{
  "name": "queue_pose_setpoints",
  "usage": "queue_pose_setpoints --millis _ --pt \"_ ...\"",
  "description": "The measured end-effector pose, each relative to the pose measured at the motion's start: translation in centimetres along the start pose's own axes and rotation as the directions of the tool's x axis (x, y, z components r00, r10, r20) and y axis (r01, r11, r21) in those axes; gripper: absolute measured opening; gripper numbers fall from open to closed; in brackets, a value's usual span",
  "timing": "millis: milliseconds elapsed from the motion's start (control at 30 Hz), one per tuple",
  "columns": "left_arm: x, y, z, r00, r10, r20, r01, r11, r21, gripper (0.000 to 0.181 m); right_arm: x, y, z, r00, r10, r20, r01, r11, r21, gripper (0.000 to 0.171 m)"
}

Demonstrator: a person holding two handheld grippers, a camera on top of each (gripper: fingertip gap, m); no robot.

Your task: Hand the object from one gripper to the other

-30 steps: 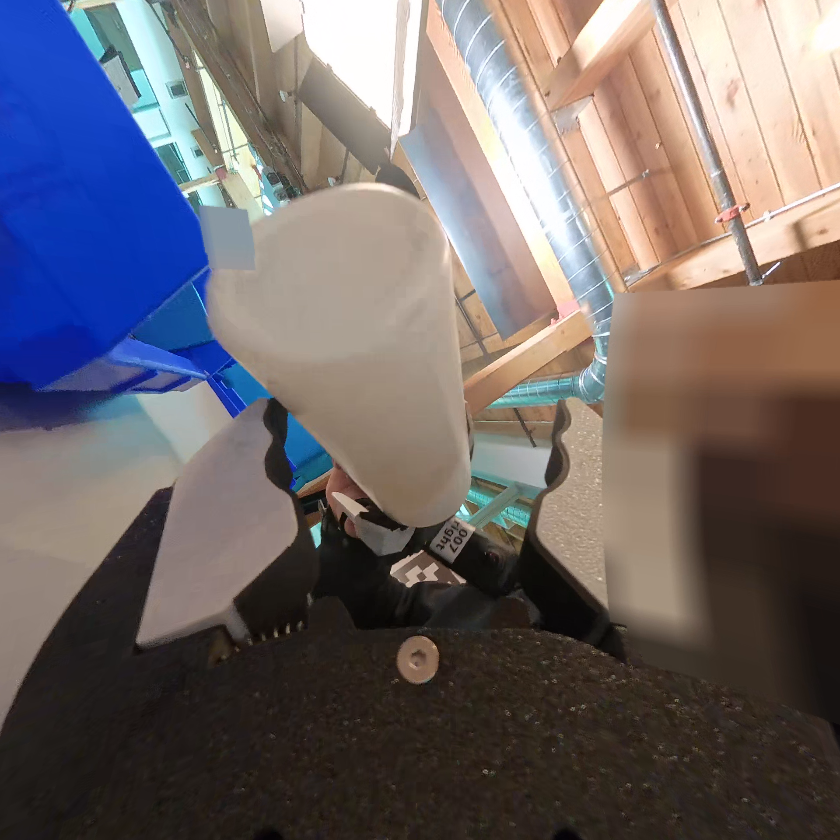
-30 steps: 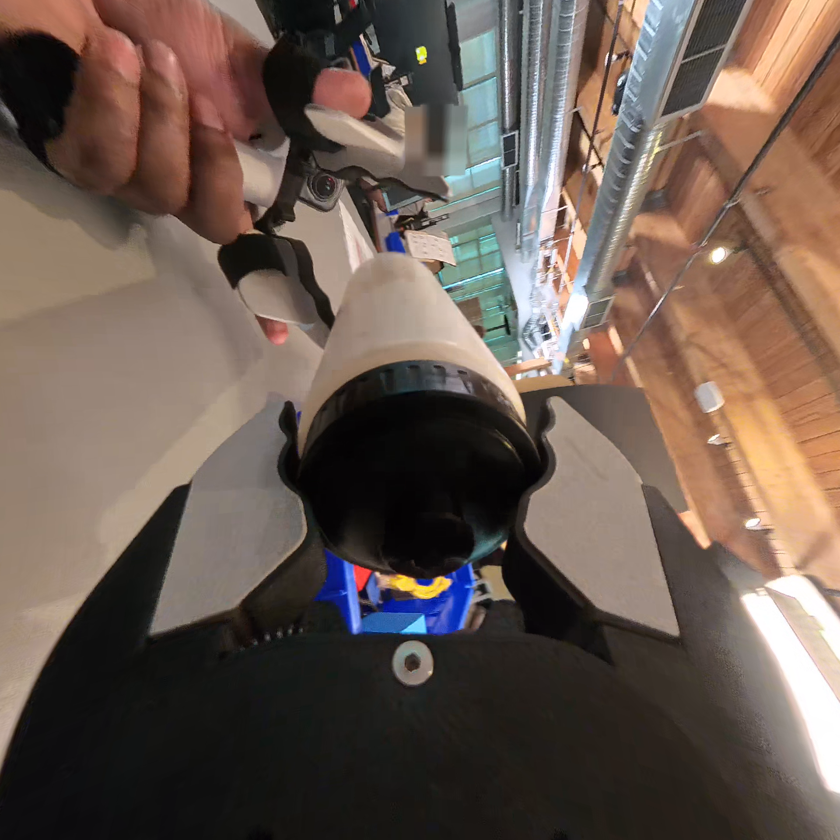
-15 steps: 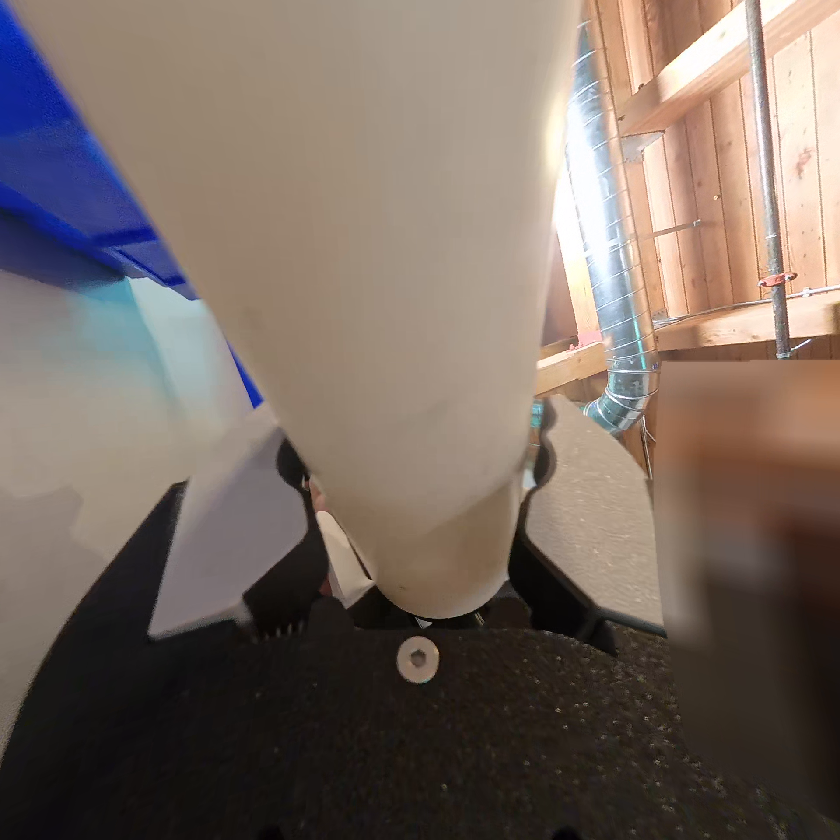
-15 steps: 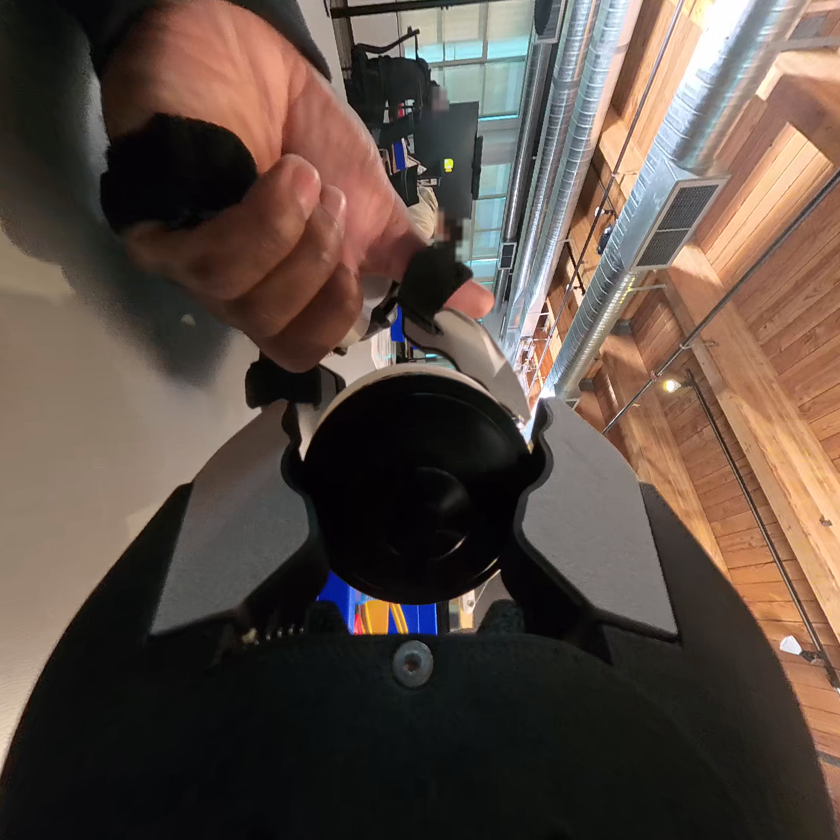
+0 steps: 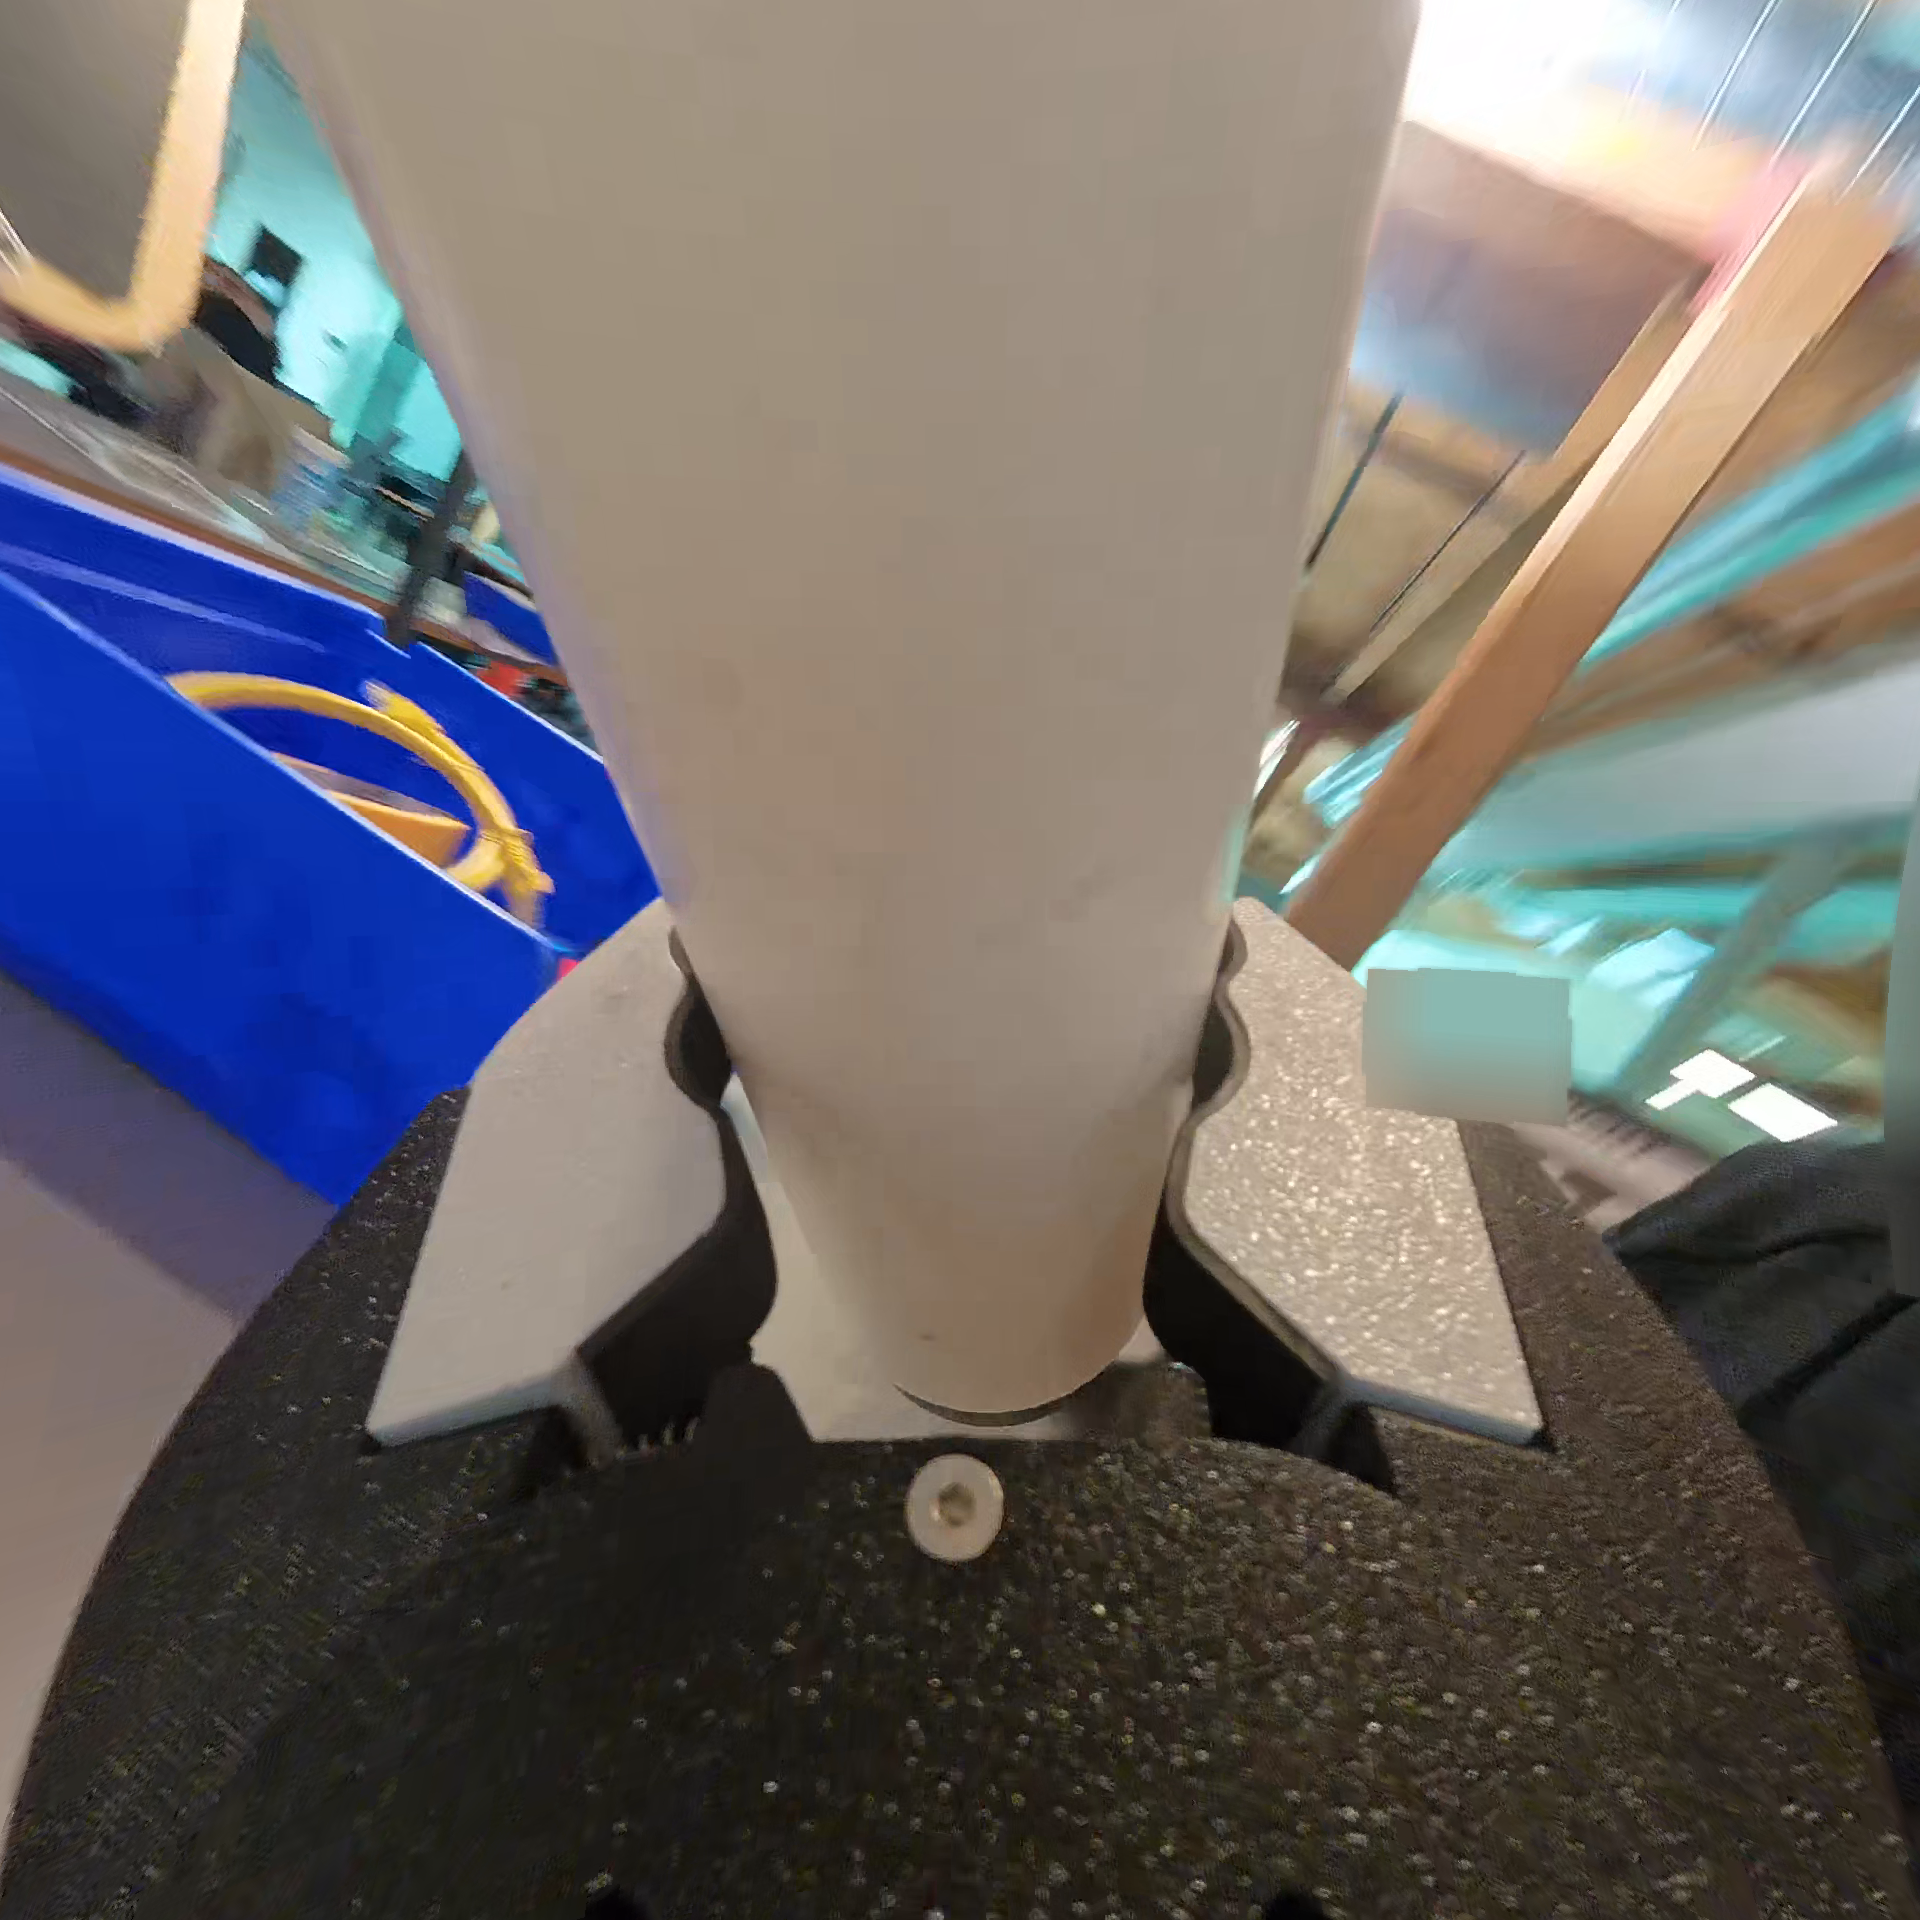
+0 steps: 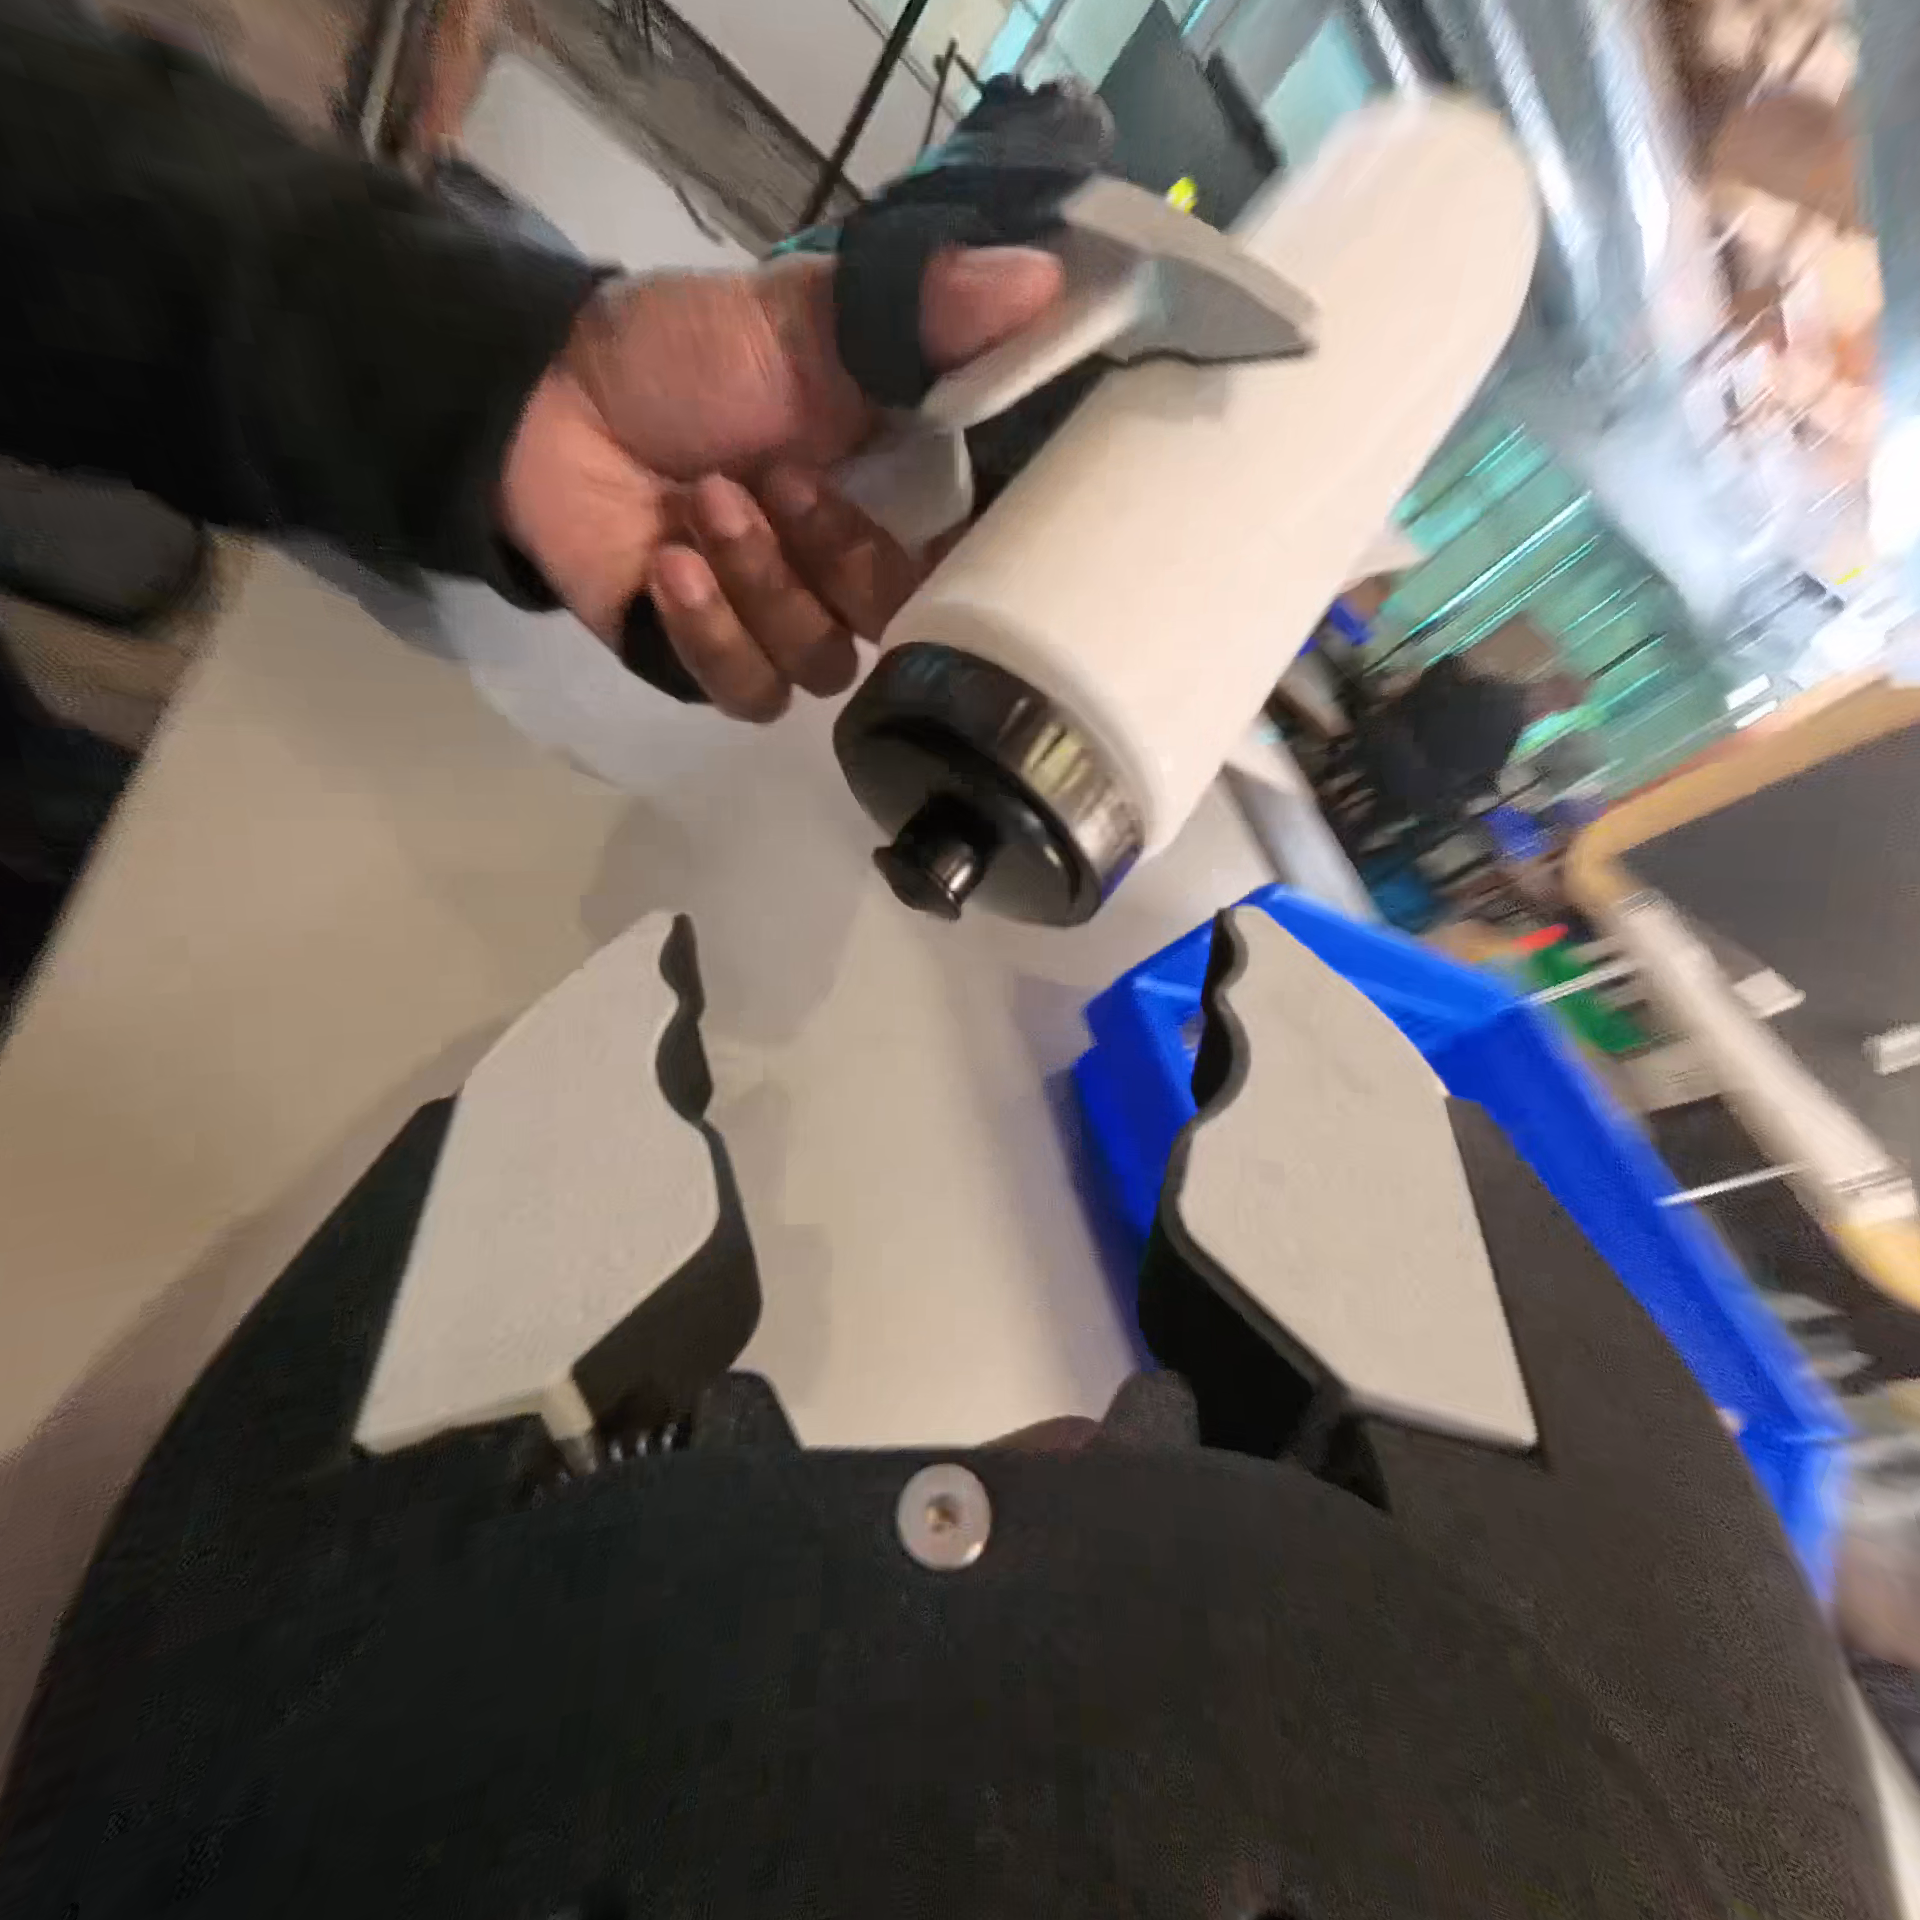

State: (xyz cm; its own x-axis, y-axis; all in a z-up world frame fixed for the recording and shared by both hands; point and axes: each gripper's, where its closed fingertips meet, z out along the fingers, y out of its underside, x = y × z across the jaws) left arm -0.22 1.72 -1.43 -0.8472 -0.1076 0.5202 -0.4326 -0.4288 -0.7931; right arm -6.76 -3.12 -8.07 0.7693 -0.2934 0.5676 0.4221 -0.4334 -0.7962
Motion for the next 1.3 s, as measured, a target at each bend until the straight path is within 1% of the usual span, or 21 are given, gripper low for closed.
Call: queue_pose_setpoints --millis 67,100,167,233,300,400,467,500,533,600,667,700,767,867,933,1000,1067,1133,1233,1300 --pt "-0.4 -0.1 0.0 0.974 0.219 0.062 -0.213 0.973 -0.095 0.091 0.8 -0.5 -0.2 0.973 0.220 0.076 -0.223 0.974 0.031 0.095" --pt "-0.2 -0.1 0.2 0.951 0.304 0.059 -0.294 0.946 -0.134 0.091 1.4 -0.9 -0.2 0.946 0.306 0.105 -0.312 0.949 0.050 0.095" --pt "0.7 0.0 0.8 0.914 0.405 0.012 -0.396 0.901 -0.178 0.091 2.7 -1.8 -0.1 0.892 0.424 0.155 -0.439 0.894 0.082 0.095" --pt "1.7 0.2 1.5 0.890 0.453 -0.054 -0.454 0.867 -0.208 0.091 3.4 -2.9 0.5 0.848 0.486 0.211 -0.511 0.856 0.082 0.098" --pt "2.6 0.6 2.3 0.863 0.491 -0.116 -0.504 0.831 -0.234 0.091 3.0 -3.5 1.8 0.830 0.491 0.263 -0.518 0.855 0.039 0.101" --pt "4.2 2.0 3.3 0.826 0.510 -0.241 -0.561 0.785 -0.263 0.091 2.3 -3.2 4.1 0.845 0.455 0.280 -0.465 0.885 -0.034 0.107" --pt "5.0 3.3 3.7 0.808 0.486 -0.333 -0.577 0.765 -0.285 0.091 1.9 -2.7 5.2 0.846 0.446 0.293 -0.450 0.891 -0.055 0.105" --pt "5.2 3.9 3.7 0.802 0.467 -0.372 -0.579 0.761 -0.293 0.091 1.6 -2.6 5.4 0.847 0.431 0.312 -0.439 0.897 -0.050 0.100" --pt "5.1 4.1 3.8 0.798 0.461 -0.388 -0.581 0.760 -0.293 0.091 1.4 -2.4 5.5 0.853 0.414 0.319 -0.422 0.905 -0.045 0.093" --pt "4.4 4.8 3.8 0.786 0.475 -0.396 -0.603 0.732 -0.317 0.091 1.4 -1.3 5.7 0.868 0.398 0.297 -0.397 0.915 -0.068 0.092" --pt "3.4 5.2 3.8 0.797 0.485 -0.360 -0.596 0.730 -0.336 0.087 2.1 -0.1 5.4 0.896 0.376 0.237 -0.367 0.927 -0.080 0.092" --pt "2.8 5.2 3.7 0.802 0.492 -0.337 -0.591 0.732 -0.338 0.086 2.8 0.7 5.2 0.917 0.355 0.185 -0.344 0.935 -0.090 0.091" --pt "2.1 4.7 3.3 0.805 0.511 -0.302 -0.593 0.724 -0.353 0.094 4.4 2.2 4.5 0.959 0.276 0.064 -0.266 0.955 -0.131 0.091" --pt "0.4 2.9 2.2 0.776 0.598 -0.199 -0.624 0.686 -0.373 0.107 7.2 4.4 2.9 0.989 0.055 -0.139 -0.089 0.965 -0.247 0.090" --pt "-0.5 1.7 1.2 0.770 0.625 -0.128 -0.617 0.679 -0.397 0.115 9.0 5.4 1.6 0.959 -0.136 -0.250 0.041 0.936 -0.351 0.090" --pt "-0.8 1.1 0.3 0.779 0.623 -0.070 -0.592 0.695 -0.408 0.121 10.3 5.9 0.4 0.897 -0.297 -0.328 0.135 0.890 -0.436 0.090" --pt "-0.7 1.5 -0.4 0.814 0.579 -0.038 -0.541 0.734 -0.410 0.126 11.1 6.1 -0.3 0.834 -0.411 -0.367 0.198 0.844 -0.498 0.090" --pt "0.2 2.7 -0.9 0.866 0.498 -0.048 -0.470 0.776 -0.422 0.129 11.3 6.3 -0.6 0.775 -0.519 -0.360 0.266 0.785 -0.559 0.090" --pt "1.5 3.0 -1.5 0.932 0.361 -0.033 -0.340 0.839 -0.425 0.131 11.1 6.8 -0.7 0.688 -0.661 -0.299 0.372 0.675 -0.637 0.090" --pt "1.8 2.3 -1.8 0.946 0.325 0.012 -0.286 0.849 -0.445 0.130 10.8 7.3 -0.8 0.631 -0.739 -0.237 0.437 0.591 -0.678 0.090"
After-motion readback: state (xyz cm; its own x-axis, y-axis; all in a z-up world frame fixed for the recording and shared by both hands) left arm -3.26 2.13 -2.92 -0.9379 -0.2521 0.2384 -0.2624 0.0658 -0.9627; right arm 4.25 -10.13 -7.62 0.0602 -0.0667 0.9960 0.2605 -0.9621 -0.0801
